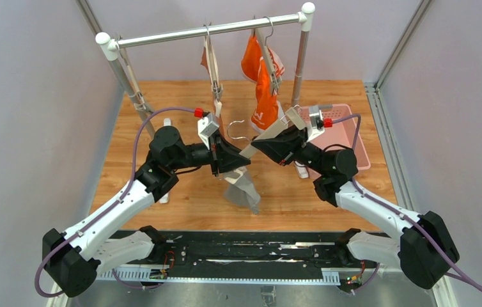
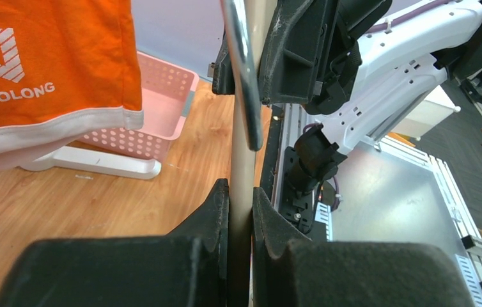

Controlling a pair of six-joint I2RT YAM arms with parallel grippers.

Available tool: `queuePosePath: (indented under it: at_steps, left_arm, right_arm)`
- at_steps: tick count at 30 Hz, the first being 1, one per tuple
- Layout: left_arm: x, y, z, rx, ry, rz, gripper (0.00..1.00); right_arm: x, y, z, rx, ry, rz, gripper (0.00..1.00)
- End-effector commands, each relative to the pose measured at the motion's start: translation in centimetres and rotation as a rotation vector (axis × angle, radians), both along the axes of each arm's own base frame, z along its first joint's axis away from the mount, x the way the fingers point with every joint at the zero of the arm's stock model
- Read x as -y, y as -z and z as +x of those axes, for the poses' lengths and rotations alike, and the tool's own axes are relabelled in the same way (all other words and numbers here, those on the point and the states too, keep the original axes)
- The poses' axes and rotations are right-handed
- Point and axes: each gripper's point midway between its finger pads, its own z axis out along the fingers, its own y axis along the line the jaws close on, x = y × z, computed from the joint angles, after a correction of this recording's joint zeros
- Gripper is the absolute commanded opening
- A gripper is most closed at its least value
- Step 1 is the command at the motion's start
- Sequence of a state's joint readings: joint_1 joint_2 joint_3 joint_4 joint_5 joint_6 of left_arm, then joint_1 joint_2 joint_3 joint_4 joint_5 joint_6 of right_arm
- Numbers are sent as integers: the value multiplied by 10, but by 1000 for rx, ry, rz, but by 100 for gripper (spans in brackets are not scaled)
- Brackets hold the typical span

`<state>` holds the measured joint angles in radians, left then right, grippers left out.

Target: Remove the underwear clipped to the hanger

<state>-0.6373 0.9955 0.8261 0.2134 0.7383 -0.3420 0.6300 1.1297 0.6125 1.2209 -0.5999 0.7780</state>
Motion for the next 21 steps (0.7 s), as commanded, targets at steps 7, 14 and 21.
queuePosePath:
  at_steps: [7,14,21]
  left_arm:
    - [0,1,-9,-10,13,-11,15]
    - [-4,9,-7,-12,-12,11,43]
    - [-13,18,-2,17,-74,70,56]
  right_arm:
    - [14,-15,0,105,103,35,1]
    - [16,-29,-8,124,77,56,1]
    - [18,-34,-11,124,72,54,1]
